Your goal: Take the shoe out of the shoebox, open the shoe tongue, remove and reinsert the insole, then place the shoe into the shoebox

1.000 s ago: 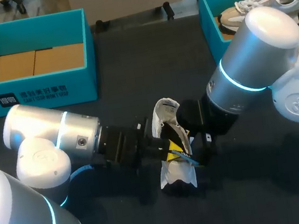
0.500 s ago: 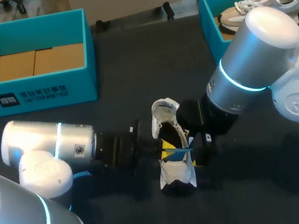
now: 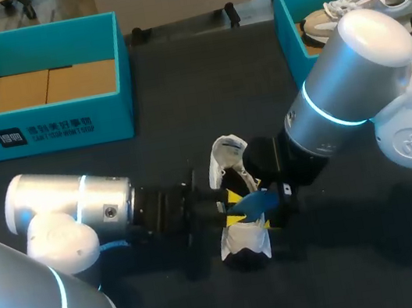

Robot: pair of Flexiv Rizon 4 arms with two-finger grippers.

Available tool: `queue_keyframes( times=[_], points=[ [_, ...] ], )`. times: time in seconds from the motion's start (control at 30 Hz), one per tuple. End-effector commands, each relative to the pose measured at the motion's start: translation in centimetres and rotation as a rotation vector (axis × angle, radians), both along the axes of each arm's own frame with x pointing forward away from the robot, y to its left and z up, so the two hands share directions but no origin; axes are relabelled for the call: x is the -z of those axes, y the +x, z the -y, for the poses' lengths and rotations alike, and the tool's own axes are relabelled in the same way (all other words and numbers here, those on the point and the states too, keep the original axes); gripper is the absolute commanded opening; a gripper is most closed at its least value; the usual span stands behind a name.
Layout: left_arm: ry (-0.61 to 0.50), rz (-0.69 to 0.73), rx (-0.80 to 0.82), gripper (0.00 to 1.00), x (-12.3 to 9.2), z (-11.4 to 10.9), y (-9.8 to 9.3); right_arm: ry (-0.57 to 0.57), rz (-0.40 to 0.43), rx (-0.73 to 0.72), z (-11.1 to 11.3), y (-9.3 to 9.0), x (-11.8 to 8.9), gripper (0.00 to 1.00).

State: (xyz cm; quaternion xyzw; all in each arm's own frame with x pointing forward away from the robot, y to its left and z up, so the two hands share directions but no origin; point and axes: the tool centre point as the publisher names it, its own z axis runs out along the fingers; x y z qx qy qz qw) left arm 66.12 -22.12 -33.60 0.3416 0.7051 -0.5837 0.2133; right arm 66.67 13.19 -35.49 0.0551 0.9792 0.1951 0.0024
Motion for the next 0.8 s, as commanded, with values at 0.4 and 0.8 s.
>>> queue_keyframes(
  times=[0.4, 0.8],
  points=[
    [0.000, -0.037, 0.017, 0.29, -1.3, 0.7, -0.1, -0.003, 0.003, 0.002, -0.2, -0.1, 0.1, 1.00],
    [-0.013, -0.120, 0.003, 0.31, -2.1, -0.5, -0.1, -0.003, 0.003, 0.002, -0.2, -0.1, 0.1, 1.00]
  ],
)
